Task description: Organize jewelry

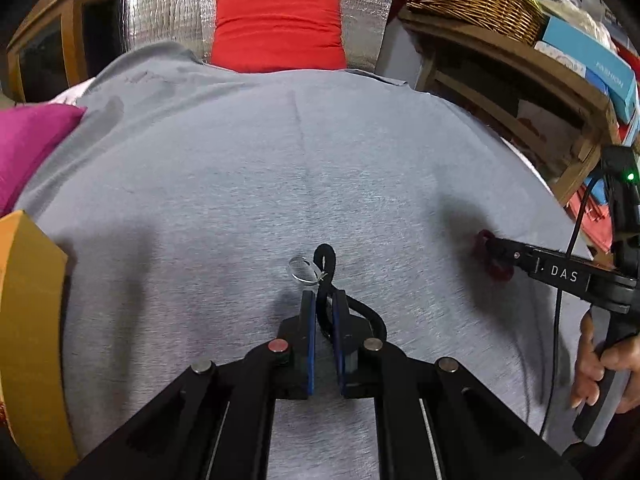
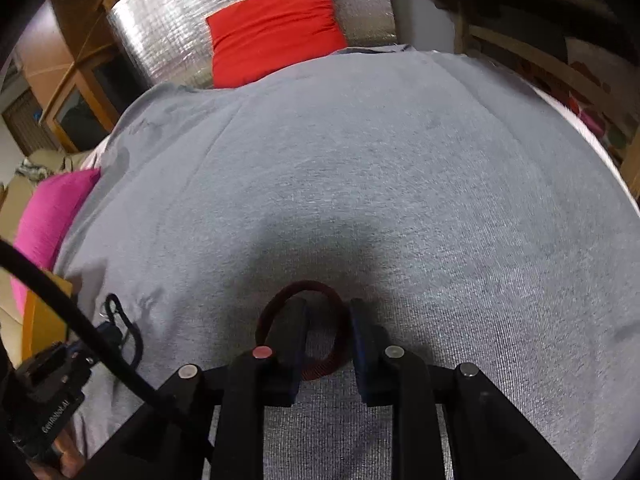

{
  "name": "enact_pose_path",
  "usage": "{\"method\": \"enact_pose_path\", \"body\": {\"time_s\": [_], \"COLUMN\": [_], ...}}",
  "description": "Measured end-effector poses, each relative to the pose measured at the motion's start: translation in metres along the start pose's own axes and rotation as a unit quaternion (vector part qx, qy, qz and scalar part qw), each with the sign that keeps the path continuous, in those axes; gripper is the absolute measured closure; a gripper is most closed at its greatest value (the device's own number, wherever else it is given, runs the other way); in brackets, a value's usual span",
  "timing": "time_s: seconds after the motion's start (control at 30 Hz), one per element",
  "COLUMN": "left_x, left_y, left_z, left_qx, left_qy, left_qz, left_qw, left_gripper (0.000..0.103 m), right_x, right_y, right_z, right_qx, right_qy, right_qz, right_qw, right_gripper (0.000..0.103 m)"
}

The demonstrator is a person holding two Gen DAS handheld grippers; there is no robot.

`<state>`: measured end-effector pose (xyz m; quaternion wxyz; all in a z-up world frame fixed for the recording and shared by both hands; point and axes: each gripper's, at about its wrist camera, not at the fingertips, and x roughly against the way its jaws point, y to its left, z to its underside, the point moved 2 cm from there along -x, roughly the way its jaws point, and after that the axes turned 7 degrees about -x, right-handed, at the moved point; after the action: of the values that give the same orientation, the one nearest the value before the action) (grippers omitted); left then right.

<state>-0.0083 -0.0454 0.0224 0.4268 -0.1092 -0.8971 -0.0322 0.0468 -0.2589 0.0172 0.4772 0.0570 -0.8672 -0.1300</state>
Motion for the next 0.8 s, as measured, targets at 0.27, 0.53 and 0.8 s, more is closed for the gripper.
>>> {"method": "enact_pose_path", "body": {"time_s": [0.27,0.53,0.8], "left_x": [0.003,-0.002,0.003], "left_y": [0.001,0.008,0.019], "left_z": [0.004,0.004,0.008], "left_qx": [-0.016,-0.011,0.011], "left_qy": [0.005,0.024,0.041], "left_qz": [-0.018,-0.006,0.017], "left_qw": [0.9997,0.9996,0.9989], "left_gripper": [0.095,0.095,0.049], "right_x": [0.002,0.012,0.019], "right_y": [0.016,0.023,0.009], "right_z": [0.006,0.024,0.030], "right_qx": [0.026,0.069,0.077], "right_qy": [0.013,0.042,0.053], "right_qz": [-0.016,-0.035,-0.041], "right_qw": [0.999,0.996,0.995], "right_gripper": [0.087,0.088,0.087]}}
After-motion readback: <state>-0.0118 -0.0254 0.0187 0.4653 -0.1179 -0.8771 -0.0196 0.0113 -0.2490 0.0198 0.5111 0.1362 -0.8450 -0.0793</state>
